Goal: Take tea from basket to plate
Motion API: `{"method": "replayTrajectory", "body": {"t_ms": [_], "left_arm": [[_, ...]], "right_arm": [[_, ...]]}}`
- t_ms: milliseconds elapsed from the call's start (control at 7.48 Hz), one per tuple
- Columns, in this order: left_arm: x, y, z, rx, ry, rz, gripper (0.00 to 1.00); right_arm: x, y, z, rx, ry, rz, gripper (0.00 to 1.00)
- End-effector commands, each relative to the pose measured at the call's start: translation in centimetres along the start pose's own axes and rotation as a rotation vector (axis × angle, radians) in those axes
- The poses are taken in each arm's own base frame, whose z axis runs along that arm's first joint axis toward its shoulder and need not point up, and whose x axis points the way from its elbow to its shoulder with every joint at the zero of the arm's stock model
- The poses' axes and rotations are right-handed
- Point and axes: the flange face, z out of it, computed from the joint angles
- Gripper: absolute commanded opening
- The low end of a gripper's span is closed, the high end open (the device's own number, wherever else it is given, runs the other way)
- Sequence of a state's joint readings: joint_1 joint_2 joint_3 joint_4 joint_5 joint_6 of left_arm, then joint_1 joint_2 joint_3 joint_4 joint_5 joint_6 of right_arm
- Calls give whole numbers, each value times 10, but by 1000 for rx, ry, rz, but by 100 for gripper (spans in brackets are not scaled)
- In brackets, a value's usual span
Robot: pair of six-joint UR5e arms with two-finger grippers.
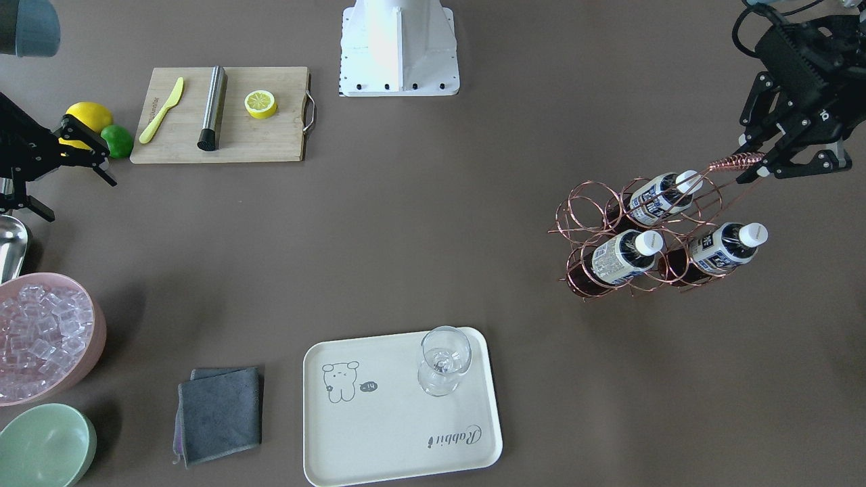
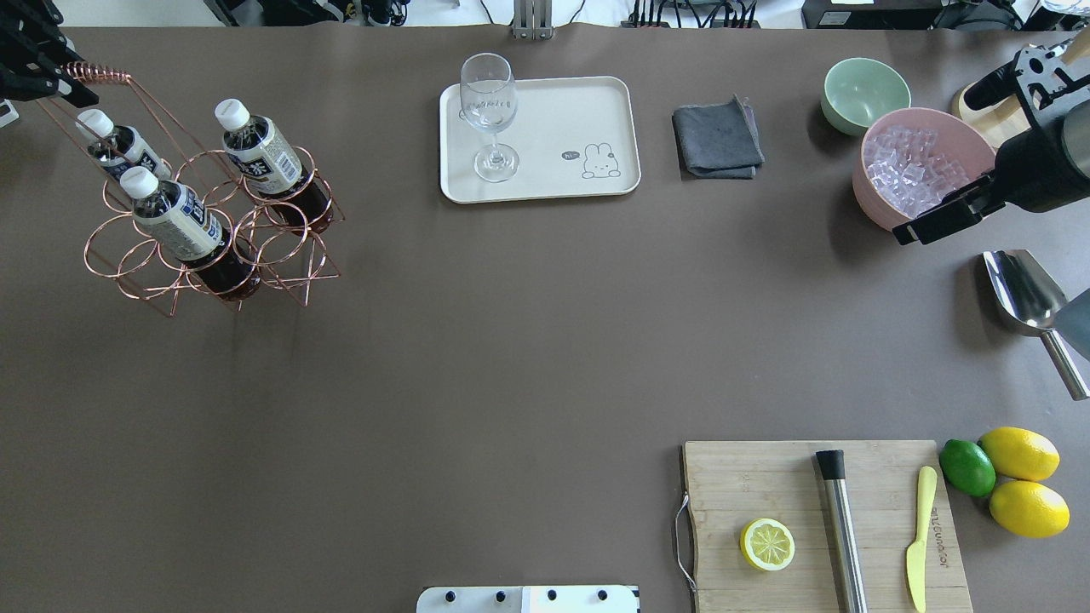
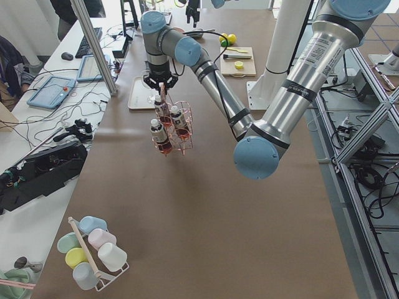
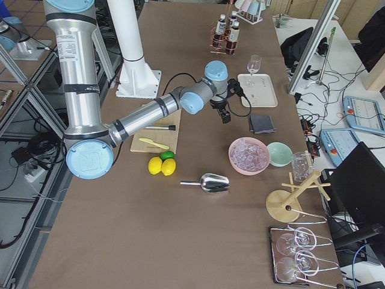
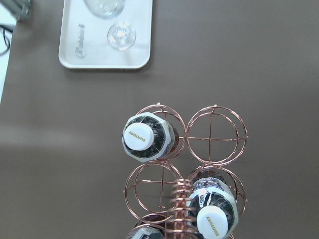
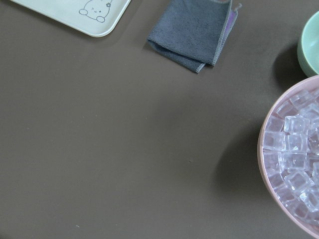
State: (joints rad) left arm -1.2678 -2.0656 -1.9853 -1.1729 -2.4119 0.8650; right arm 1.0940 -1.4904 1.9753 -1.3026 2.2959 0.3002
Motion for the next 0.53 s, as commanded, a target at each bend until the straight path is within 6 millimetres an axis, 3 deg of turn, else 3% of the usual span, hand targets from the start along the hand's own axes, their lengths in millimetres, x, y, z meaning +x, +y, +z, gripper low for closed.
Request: {"method": "replayTrajectory", "body": {"t_ms": [0,267,401], "left_arm": [[18,-48,-9,81,-76,330,0],[56,-86,12,126,-14,70,0],[64,-107,14,151,-15,109,0]], "right_arm": [[0,3,0,-3,-1,-2,100],[2,3,2,-6,0,-2,100],[0,3,0,-3,-1,-5,100]]}}
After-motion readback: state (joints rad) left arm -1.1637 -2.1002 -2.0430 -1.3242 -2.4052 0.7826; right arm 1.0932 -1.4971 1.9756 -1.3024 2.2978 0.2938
